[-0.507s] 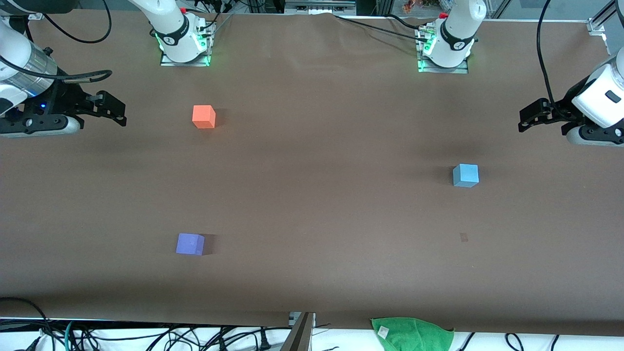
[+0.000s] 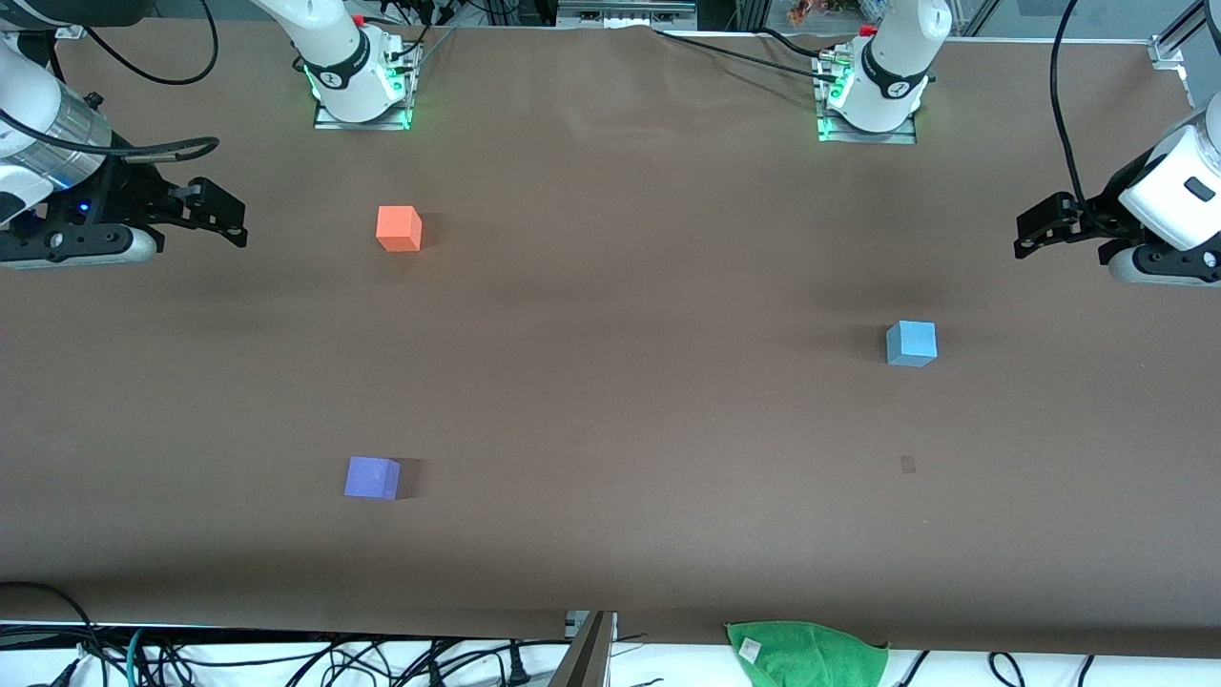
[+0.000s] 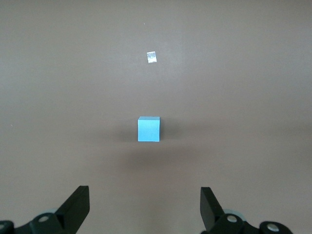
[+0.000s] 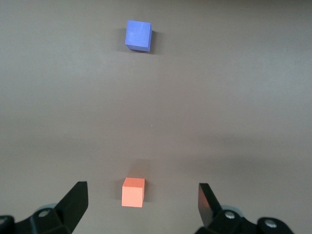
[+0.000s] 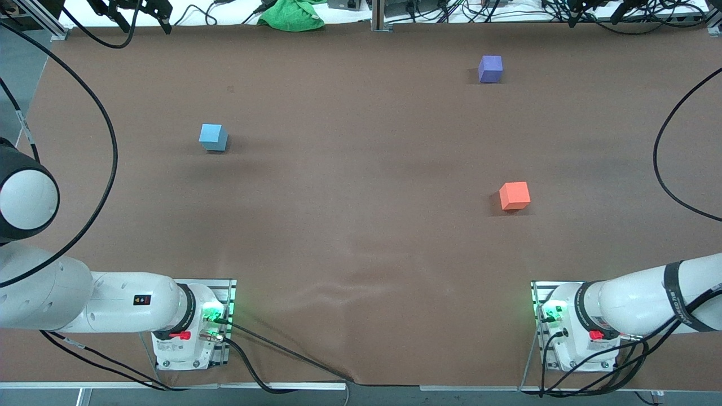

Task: Place blue block between orange and purple blocks

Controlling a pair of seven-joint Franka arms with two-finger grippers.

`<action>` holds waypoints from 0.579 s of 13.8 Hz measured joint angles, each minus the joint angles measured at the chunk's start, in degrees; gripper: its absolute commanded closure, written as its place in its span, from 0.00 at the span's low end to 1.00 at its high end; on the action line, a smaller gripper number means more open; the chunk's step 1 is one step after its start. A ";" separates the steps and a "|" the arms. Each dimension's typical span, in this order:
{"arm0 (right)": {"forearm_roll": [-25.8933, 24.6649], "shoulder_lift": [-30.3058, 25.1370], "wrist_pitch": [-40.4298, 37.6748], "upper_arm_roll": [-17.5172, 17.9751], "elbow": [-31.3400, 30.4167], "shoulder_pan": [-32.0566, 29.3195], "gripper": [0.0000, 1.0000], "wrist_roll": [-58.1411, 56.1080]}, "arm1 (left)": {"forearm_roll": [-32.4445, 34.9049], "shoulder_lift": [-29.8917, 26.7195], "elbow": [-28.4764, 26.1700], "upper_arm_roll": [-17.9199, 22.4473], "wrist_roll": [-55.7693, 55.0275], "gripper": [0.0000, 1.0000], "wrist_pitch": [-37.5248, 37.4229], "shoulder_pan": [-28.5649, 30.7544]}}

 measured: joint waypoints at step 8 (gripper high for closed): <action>0.00 0.00 0.00 0.00 0.00 0.00 0.00 0.00 | 0.00 0.96 -0.03 0.13 0.00 0.00 -0.74 0.01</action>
